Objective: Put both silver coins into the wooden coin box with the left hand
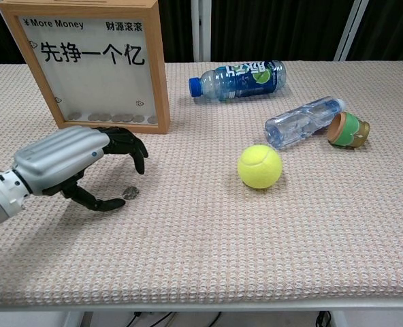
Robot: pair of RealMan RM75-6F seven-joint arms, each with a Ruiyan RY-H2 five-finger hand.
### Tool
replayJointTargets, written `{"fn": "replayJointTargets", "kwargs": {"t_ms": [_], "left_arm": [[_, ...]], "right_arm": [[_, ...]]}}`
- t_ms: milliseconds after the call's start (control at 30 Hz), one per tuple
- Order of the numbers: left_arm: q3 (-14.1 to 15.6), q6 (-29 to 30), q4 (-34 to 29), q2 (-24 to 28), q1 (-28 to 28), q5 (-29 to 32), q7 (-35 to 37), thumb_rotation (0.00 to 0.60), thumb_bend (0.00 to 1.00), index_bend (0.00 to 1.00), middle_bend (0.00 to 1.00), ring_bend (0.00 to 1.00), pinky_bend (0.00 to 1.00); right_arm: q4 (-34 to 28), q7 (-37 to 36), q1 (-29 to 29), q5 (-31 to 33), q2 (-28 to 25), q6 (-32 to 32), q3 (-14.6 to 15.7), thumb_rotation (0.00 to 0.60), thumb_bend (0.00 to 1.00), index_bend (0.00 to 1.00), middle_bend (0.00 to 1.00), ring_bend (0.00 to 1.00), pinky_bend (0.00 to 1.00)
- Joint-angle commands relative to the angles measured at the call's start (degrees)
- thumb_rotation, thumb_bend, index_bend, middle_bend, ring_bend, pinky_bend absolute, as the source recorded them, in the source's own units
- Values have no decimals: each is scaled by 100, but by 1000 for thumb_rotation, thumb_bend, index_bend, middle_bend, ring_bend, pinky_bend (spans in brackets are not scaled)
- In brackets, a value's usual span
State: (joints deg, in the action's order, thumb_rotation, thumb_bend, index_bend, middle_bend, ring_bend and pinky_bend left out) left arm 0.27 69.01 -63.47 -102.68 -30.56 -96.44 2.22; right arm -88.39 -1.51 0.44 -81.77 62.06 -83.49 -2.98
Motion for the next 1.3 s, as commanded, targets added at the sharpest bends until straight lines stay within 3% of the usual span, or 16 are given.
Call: {"fn": "replayJointTargets", "kwargs": {"t_ms": [33, 967, 1300], "left_arm": [[34, -21, 23, -3, 7, 48, 102, 600, 246, 418, 235, 143, 207], [187, -136, 40, 0, 9, 244, 97, 600, 249, 444, 235, 143, 201], [246, -278, 9, 52, -50, 267, 123, 600, 247, 404, 231, 125, 190]], "right_arm": [[16, -25, -5, 11, -8, -6, -11, 600, 321, 0, 0, 0, 0], [78, -69, 4, 12, 30, 44, -17, 600, 324, 0, 0, 0, 0], [88, -70, 5, 15, 35, 61, -12, 600, 325, 0, 0, 0, 0]]}}
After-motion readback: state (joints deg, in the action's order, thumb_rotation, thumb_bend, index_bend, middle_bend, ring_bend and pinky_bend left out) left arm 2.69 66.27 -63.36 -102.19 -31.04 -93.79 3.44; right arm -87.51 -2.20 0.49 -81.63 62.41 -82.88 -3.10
